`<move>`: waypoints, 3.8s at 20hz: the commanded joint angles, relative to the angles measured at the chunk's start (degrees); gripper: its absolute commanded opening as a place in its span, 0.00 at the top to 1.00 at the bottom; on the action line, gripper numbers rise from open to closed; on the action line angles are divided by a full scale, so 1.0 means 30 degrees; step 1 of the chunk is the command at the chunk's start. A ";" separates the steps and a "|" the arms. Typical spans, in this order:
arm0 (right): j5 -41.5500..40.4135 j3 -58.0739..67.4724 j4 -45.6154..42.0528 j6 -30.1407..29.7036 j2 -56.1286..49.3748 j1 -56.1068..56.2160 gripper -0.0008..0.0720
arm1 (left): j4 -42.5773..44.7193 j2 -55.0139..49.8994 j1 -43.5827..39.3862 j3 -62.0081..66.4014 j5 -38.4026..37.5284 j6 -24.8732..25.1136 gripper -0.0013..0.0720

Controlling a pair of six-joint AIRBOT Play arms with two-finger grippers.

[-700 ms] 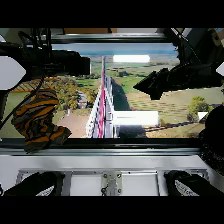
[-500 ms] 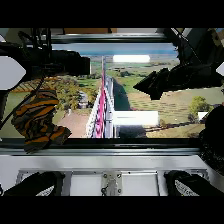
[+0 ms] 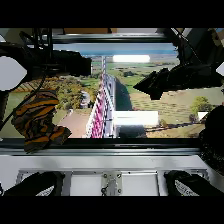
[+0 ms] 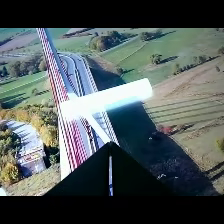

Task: Fold the clothes and pants, and hang the long-sleeved shirts on hangers.

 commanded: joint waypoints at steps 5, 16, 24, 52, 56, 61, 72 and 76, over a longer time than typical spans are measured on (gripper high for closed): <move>0.0007 -0.0007 0.0000 0.0000 -0.0044 0.0022 0.97 | 0.3541 -0.0699 0.4073 -0.0007 -0.0991 0.2033 0.03; 0.0000 -0.0007 0.0000 0.0000 -0.0058 0.0022 0.97 | 0.3861 -0.6841 1.4003 -0.8225 0.1348 0.2106 0.03; 0.0000 -0.0007 0.0000 0.0000 -0.0058 0.0022 0.97 | 0.3949 -0.9508 1.4498 -0.9202 0.1887 0.2091 0.28; -0.0066 0.0015 0.0969 0.2871 -0.0131 -0.7249 0.97 | -0.1858 -0.8903 -0.3832 -0.0743 0.4131 0.2259 0.04; -0.0022 0.0007 0.0707 0.2871 -0.0131 -0.7227 0.97 | -0.3395 -1.2772 -0.2732 0.2171 0.3432 0.3075 0.04; -0.0007 0.0007 0.0663 0.2871 -0.0138 -0.7227 0.97 | -0.5523 -1.6990 -0.1749 0.5836 -0.0058 0.2827 0.04; 0.0109 -0.0568 -0.3534 0.2980 -0.0131 -0.7257 0.97 | -0.6011 -1.7238 -0.0299 0.5807 -0.1326 0.2710 0.97; -0.1202 -0.4459 -0.8196 0.7162 -0.0546 -0.7249 0.95 | -0.6018 -1.4651 0.0634 0.3847 -0.0758 0.2739 0.97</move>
